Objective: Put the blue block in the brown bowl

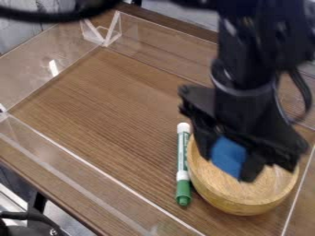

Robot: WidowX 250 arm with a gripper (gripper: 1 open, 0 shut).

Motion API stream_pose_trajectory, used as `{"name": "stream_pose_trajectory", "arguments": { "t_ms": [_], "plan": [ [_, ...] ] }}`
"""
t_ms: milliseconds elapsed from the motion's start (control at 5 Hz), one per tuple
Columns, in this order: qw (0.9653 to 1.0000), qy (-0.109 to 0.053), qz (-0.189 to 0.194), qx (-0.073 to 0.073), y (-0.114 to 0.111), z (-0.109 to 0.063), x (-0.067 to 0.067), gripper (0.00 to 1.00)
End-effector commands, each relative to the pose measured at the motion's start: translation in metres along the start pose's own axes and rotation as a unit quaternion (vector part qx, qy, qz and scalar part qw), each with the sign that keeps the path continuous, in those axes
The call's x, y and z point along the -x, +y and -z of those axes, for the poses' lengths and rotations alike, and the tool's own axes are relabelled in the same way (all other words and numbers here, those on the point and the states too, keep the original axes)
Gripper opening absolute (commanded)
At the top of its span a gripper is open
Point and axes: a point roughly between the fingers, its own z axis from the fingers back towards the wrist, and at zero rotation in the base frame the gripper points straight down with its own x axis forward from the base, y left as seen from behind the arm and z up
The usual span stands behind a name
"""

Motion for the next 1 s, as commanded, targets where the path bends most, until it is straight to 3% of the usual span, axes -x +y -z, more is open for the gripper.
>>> {"name": "stream_pose_trajectory", "arguments": {
  "t_ms": [0, 200, 400, 800],
  "plan": [
    [0.9995, -0.03, 0.001, 0.011, -0.007, 0.007, -0.004, 0.0],
    [0.9986, -0.049, -0.005, 0.02, -0.001, 0.01, -0.008, 0.0],
    [0.9983, -0.042, -0.018, 0.037, 0.004, 0.011, -0.009, 0.0],
    [0.9977, -0.028, -0.033, 0.052, 0.009, 0.013, -0.011, 0.0]
  ]
}}
